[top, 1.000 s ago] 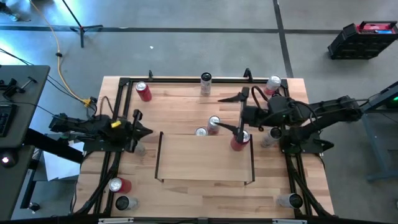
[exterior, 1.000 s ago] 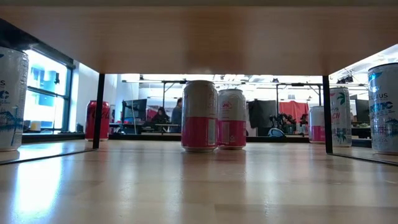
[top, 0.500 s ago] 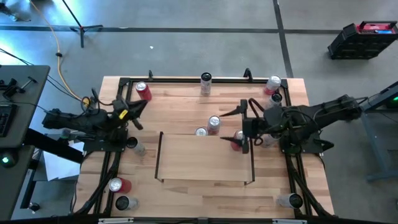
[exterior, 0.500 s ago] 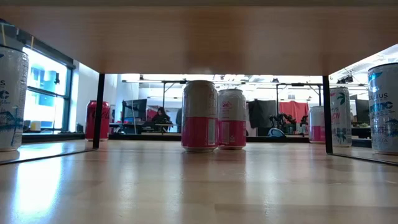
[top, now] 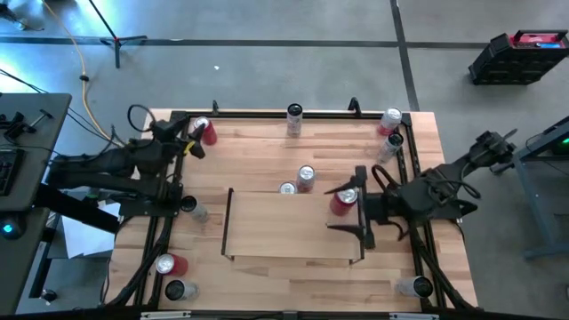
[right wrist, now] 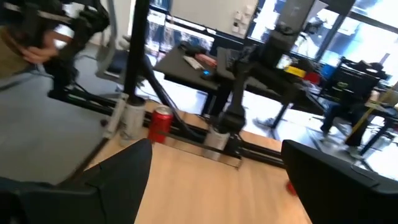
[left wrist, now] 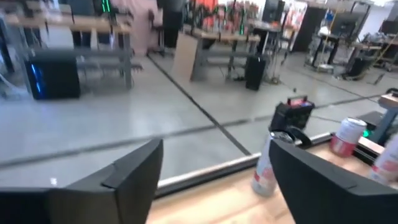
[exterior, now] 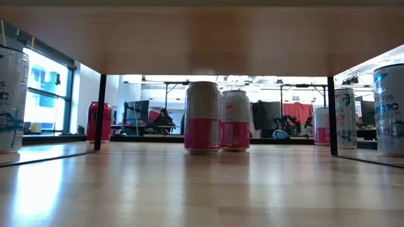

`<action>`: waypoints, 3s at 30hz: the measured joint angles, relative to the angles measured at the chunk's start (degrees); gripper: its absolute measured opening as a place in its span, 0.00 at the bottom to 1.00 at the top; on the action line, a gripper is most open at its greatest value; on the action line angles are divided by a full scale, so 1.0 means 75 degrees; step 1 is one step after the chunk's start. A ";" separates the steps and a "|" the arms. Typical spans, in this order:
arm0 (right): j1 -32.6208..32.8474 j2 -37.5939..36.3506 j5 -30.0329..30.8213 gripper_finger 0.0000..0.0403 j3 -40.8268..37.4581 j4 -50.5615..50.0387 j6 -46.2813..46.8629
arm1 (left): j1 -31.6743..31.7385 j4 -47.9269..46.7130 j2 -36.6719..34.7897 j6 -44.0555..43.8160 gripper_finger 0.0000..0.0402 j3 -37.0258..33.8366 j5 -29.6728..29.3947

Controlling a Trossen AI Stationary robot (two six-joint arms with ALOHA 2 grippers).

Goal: Place canned beverage on shelf
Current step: Put the top red-black soda can on the shelf aligned with the other red-black soda cans

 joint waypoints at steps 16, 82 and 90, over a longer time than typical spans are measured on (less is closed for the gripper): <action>0.0895 0.0003 0.0521 0.85 0.0003 0.0319 0.0179 | 0.4680 -0.1702 0.2951 -0.1041 0.87 0.1453 0.3421; 0.0895 0.0006 0.0524 0.85 0.0003 0.0203 0.0756 | 0.6219 0.2015 0.4889 -0.1505 0.76 -0.1478 0.3682; 0.0885 0.0006 0.0524 0.85 0.0003 0.0210 0.0756 | 0.6192 0.1804 0.4689 -0.1471 0.74 -0.1460 0.3978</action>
